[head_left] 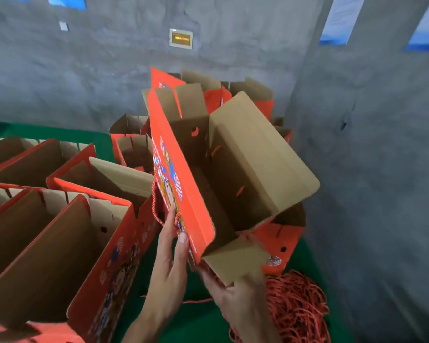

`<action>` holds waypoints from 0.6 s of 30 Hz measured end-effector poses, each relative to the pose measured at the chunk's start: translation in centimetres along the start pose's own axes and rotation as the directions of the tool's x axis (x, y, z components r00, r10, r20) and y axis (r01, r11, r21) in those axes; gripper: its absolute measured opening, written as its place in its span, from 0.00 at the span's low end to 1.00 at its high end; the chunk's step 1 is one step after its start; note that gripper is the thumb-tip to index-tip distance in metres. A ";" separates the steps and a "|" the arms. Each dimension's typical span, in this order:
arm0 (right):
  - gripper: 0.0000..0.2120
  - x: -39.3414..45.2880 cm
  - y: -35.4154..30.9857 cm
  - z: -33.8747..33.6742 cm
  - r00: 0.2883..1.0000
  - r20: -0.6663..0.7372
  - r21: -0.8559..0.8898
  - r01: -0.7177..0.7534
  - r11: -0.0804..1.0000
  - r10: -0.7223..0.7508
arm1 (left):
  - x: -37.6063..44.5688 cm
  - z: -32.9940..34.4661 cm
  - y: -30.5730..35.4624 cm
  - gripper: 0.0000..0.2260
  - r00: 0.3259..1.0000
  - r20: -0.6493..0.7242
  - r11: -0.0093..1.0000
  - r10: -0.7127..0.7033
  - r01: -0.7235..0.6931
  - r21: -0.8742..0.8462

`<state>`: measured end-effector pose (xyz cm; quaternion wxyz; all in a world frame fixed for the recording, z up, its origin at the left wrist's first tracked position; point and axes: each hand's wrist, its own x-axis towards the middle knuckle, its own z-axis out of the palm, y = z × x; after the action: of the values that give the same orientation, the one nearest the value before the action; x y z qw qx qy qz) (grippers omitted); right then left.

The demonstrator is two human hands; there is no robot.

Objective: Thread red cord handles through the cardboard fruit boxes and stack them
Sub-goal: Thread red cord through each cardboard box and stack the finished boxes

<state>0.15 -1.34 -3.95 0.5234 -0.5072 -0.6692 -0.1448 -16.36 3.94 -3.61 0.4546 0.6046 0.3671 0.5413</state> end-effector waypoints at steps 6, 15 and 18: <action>0.28 4.0 -0.1 3.8 1.000 0.023 0.099 -0.015 0.995 0.012 | 2.7 -1.2 1.9 0.27 0.996 -0.075 0.999 0.042 -0.042 -0.001; 0.16 12.6 -2.7 11.6 0.987 0.082 0.292 0.106 0.951 -0.135 | 8.9 -6.2 6.7 0.25 0.992 -0.117 0.997 0.039 -0.047 -0.065; 0.12 15.5 -3.3 15.2 0.985 0.080 0.320 0.118 0.940 -0.150 | 12.0 -8.5 7.6 0.22 0.977 -0.185 0.993 0.111 -0.116 -0.022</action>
<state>-10.04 16.38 4.09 0.5512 -0.3775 -0.7427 -0.0455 -23.41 14.06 7.48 0.3970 0.5647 0.3634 0.6257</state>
